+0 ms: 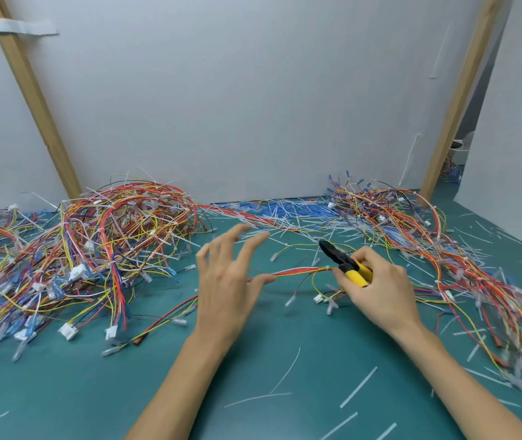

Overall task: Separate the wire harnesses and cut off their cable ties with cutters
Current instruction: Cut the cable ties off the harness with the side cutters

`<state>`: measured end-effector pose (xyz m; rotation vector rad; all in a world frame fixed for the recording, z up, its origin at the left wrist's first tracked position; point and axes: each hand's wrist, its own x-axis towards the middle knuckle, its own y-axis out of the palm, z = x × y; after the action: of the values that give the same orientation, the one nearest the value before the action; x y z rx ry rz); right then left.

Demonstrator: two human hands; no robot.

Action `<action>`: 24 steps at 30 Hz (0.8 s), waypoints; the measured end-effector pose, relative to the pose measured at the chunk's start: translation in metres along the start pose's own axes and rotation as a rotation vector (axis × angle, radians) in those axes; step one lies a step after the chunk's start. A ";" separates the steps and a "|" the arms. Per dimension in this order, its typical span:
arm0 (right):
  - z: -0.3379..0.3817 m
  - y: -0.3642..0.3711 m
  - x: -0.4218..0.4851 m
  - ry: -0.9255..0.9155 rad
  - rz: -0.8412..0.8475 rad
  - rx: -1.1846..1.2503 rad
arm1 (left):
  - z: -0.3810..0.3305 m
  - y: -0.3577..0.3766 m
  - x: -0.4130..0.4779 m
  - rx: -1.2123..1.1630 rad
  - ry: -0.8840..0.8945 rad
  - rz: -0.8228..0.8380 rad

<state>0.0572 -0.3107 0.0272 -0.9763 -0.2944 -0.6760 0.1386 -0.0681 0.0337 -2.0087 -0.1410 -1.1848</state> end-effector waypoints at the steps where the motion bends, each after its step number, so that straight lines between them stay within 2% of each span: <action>1: -0.002 -0.001 0.000 0.008 0.000 0.006 | 0.003 -0.001 0.000 -0.075 -0.083 0.008; 9: -0.011 -0.001 0.003 0.045 -0.075 0.092 | 0.002 0.002 -0.001 -0.856 -0.552 0.042; 11: -0.014 -0.003 0.004 0.059 -0.103 0.149 | 0.007 0.001 0.000 -0.813 -0.557 0.053; 14: -0.016 -0.005 0.004 0.044 -0.093 0.227 | 0.013 0.003 -0.004 -0.548 -0.375 0.183; 17: -0.017 -0.005 0.005 0.034 -0.090 0.267 | 0.006 0.009 -0.010 -0.393 -0.190 0.351; 19: -0.016 -0.005 0.005 0.037 -0.086 0.280 | -0.001 0.013 -0.013 -0.376 -0.122 0.368; 24: -0.017 -0.004 0.005 0.040 -0.066 0.269 | -0.009 0.018 -0.013 -0.506 -0.176 0.269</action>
<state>0.0573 -0.3278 0.0230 -0.6979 -0.3734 -0.6949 0.1332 -0.0822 0.0155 -2.4744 0.3676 -0.9307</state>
